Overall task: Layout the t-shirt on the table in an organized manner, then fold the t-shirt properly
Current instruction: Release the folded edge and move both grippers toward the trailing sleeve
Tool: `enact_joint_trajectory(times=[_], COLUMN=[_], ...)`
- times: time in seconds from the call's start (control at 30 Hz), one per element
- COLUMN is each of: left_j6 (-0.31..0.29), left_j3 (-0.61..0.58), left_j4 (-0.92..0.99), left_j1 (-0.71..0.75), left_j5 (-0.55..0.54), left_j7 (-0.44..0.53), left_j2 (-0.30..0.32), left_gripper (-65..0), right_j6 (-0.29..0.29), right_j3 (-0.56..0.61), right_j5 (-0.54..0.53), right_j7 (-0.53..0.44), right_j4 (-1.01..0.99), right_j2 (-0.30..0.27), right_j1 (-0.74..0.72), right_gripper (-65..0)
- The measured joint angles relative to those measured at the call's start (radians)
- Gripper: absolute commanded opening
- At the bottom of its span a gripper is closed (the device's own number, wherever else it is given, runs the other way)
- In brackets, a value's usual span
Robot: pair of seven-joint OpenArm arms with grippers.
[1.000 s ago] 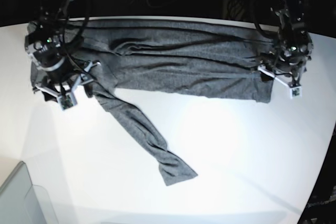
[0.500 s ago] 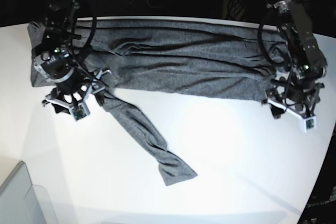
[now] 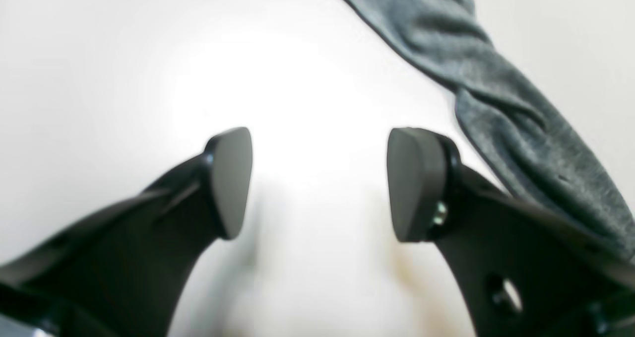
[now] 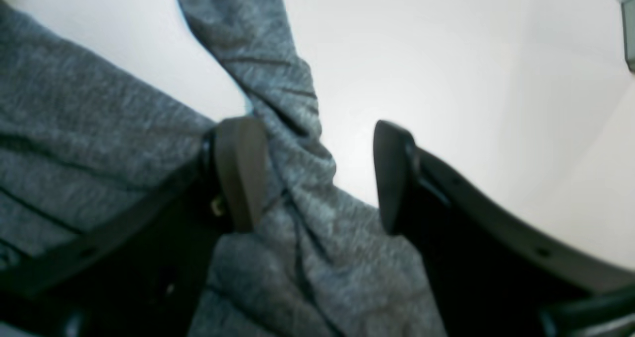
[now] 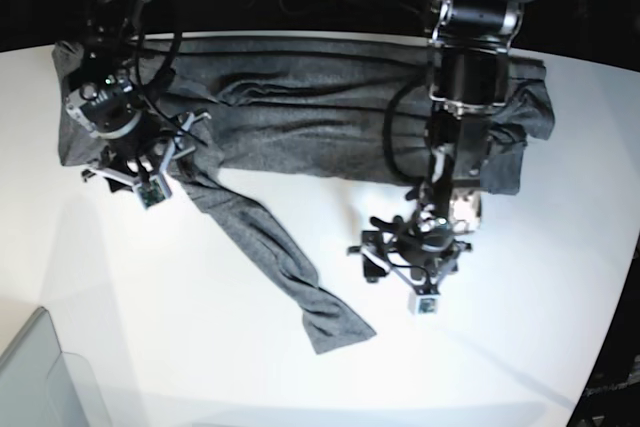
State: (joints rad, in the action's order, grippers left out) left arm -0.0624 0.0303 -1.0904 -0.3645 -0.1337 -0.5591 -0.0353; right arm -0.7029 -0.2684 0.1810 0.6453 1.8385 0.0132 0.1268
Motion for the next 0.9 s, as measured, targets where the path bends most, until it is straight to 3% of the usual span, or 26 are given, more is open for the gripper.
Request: enact_joint_trajectory(times=[0.33,0.43,0.6,0.77,0.9], left_j6=[0.010,0.005,0.010,0.005,-0.009], left_j3=[0.005,0.004,0.005,0.004,0.003], left_j4=[0.612,0.734,0.783,0.748,0.560], left_j1=[-0.284,-0.322,-0.350,-0.306,-0.222], left_j5=[-0.009,-0.009,-0.008,-0.005,-0.020], left_j7=[0.399,0.465,0.489,0.501,0.359], left_j2=[-0.115,-0.124,-0.111,-0.112,-0.023], left_gripper=[-23.8,-23.8,-23.8,-23.8,-23.8], right_j6=[0.000,0.000,0.001,0.001,0.001], right_j3=[0.000,0.000,0.010,0.082,0.162], right_j5=[0.001,0.001,0.002,-0.006,-0.001], right_j7=[-0.002,-0.002,0.002,0.001,-0.003], right_j4=[0.002,0.003,-0.002,-0.095,-0.214], right_j2=[0.001,0.001,0.001,0.002,-0.008], right_j1=[0.051,0.056,0.027,-0.126,-0.211], right_gripper=[-34.0,-34.0,-33.5,-33.5,-33.5])
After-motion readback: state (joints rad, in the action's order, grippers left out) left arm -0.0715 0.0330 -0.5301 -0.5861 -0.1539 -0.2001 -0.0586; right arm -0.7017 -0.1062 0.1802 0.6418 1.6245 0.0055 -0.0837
